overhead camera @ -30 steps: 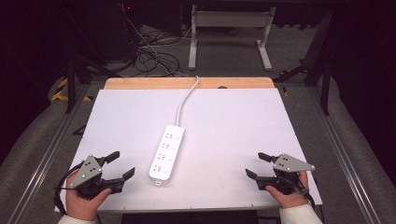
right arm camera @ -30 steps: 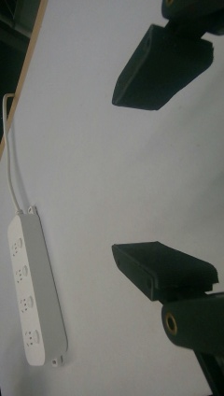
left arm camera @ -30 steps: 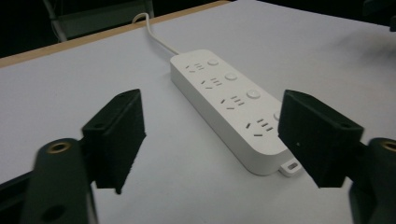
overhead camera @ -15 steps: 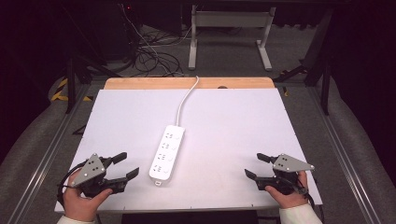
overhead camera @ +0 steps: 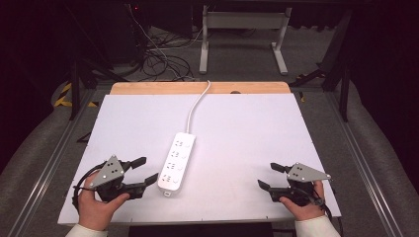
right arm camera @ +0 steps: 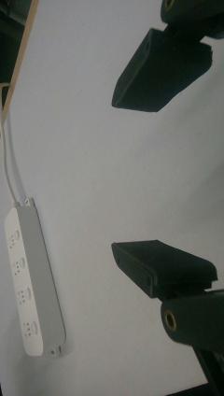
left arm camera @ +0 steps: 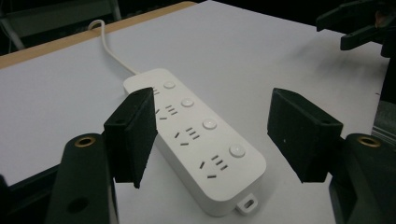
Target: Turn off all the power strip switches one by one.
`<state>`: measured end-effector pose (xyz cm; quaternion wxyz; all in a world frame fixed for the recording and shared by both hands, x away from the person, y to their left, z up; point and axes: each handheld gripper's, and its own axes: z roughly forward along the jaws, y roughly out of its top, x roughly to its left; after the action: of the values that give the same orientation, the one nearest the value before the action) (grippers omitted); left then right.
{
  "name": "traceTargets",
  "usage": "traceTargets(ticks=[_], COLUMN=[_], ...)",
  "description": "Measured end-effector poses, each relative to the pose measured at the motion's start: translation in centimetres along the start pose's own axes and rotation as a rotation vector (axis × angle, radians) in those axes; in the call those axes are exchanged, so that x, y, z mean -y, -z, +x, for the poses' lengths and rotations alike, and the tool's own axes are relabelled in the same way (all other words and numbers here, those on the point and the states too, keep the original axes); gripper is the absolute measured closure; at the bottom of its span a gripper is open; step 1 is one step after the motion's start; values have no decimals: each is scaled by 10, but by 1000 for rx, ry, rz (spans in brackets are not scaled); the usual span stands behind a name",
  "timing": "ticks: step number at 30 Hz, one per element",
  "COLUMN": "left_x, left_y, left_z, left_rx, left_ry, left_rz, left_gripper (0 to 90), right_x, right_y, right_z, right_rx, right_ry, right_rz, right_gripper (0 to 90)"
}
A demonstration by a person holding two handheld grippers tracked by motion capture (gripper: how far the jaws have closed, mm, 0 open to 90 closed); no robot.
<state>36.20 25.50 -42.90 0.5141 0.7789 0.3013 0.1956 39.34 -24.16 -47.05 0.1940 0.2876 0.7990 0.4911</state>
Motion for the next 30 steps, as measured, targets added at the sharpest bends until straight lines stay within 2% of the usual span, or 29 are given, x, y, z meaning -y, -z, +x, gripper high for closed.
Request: traceTargets(ticks=[10,16,26,30], left_x=[-13,-16,-22,-23], left_y=[-22,-31,-51,-58], left_z=[-3,-5,-7,-8], left_rx=[30,49,63,74], left_ry=[-15,-9,-23,-18], left_rz=[3,10,22,41], left_gripper=[337,340,340,340], right_x=[1,1,1,2], right_y=[0,-1,-2,-2], right_z=[0,-1,0,-1], right_rx=[-4,-6,-9,-10], right_ry=[0,-2,-2,0], right_rz=[5,9,13,15], right_gripper=[259,260,262,263])
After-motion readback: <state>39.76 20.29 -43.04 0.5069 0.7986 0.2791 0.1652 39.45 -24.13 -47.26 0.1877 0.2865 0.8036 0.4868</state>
